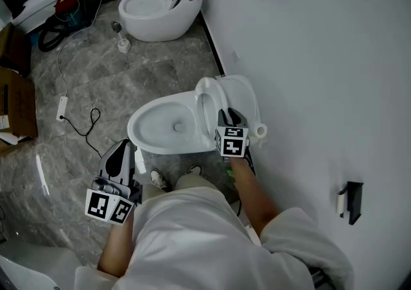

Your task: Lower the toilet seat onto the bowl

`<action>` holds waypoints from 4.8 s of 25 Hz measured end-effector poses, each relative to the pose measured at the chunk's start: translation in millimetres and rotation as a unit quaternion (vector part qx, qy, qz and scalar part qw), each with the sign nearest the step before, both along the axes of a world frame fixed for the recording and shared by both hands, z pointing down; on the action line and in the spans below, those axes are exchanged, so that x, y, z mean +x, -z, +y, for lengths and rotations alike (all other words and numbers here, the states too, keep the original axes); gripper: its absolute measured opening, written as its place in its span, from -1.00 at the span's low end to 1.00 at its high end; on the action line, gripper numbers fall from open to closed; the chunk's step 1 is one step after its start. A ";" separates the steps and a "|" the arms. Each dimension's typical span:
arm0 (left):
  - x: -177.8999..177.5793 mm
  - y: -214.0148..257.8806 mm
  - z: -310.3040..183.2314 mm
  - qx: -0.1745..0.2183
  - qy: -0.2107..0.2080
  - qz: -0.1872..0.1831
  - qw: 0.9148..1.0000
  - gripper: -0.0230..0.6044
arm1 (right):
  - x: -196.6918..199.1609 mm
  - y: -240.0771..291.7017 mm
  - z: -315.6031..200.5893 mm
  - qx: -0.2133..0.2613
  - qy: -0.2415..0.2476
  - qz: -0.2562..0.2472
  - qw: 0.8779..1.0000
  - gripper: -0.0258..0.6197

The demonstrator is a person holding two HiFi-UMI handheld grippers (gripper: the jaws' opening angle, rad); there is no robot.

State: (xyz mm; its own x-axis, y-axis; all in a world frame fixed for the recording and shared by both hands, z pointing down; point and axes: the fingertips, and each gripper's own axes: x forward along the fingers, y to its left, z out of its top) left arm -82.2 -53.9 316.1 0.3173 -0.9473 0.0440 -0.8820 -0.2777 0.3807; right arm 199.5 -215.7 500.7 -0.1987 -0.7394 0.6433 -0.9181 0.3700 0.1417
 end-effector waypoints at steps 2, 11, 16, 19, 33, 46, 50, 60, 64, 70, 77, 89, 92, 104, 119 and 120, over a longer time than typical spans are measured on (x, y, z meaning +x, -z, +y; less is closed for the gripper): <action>-3.9 -2.1 1.2 0.001 -0.001 0.003 1.000 -0.91 | -15.8 -1.1 4.5 -0.006 0.015 -0.010 1.000 -0.59; -44.4 -8.4 15.4 0.004 0.023 0.008 1.000 -0.91 | -77.8 -13.2 23.9 -0.032 0.058 -0.025 0.998 -0.55; -62.9 -12.5 28.1 0.000 0.037 0.006 0.999 -0.91 | -116.7 -24.4 37.0 -0.056 0.079 -0.046 0.994 -0.52; -72.5 -19.0 37.6 -0.007 0.045 0.008 0.999 -0.91 | -142.1 -35.3 45.1 -0.076 0.092 -0.063 0.991 -0.50; -95.5 -43.4 64.7 -0.044 0.076 -0.009 0.996 -0.91 | -216.7 -76.8 69.2 -0.110 0.165 -0.068 0.978 -0.39; -110.7 -84.3 80.9 -0.087 0.103 -0.001 0.991 -0.91 | -275.1 -120.2 87.9 -0.137 0.229 -0.057 0.962 -0.38; -122.2 -101.0 82.7 -0.095 0.107 -0.004 0.990 -0.91 | -296.6 -134.9 92.3 -0.137 0.243 -0.052 0.959 -0.37; -122.5 -158.6 88.9 -0.122 0.113 -0.022 0.986 -0.91 | -322.9 -168.4 104.7 -0.128 0.284 -0.025 0.950 -0.34; -129.4 -176.7 84.5 -0.128 0.119 -0.024 0.984 -0.91 | -336.6 -183.3 110.3 -0.130 0.302 -0.026 0.944 -0.33; -138.4 -203.7 78.9 -0.139 0.130 -0.029 0.981 -0.91 | -351.6 -207.8 116.2 -0.132 0.334 -0.022 0.933 -0.33; -147.4 -242.5 64.4 -0.154 0.120 -0.036 0.980 -0.91 | -370.0 -241.0 122.3 -0.129 0.367 -0.014 0.921 -0.33; -174.1 -289.1 61.3 -0.189 0.131 -0.044 0.972 -0.91 | -392.0 -296.9 134.4 -0.143 0.409 0.021 0.901 -0.32; -176.7 -294.2 62.1 -0.193 0.133 -0.042 0.971 -0.91 | -394.9 -309.1 137.1 -0.149 0.417 0.031 0.896 -0.32; -193.9 -313.9 74.1 -0.214 0.149 -0.036 0.965 -0.91 | -407.2 -352.8 143.2 -0.171 0.437 0.064 0.881 -0.32; -200.7 -327.2 76.3 -0.234 0.140 -0.038 0.961 -0.91 | -415.0 -402.0 148.1 -0.189 0.449 0.095 0.868 -0.32; -201.4 -328.8 76.5 -0.235 0.141 -0.037 0.961 -0.91 | -415.5 -405.1 148.0 -0.191 0.449 0.096 0.867 -0.32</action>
State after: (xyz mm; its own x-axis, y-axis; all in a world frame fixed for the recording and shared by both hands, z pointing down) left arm -283.5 22.6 645.0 0.0306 -0.8648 0.5011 -0.9265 0.1636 0.3389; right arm -216.1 -67.7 905.8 -0.4463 -0.0675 0.8923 -0.2077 0.9777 -0.0299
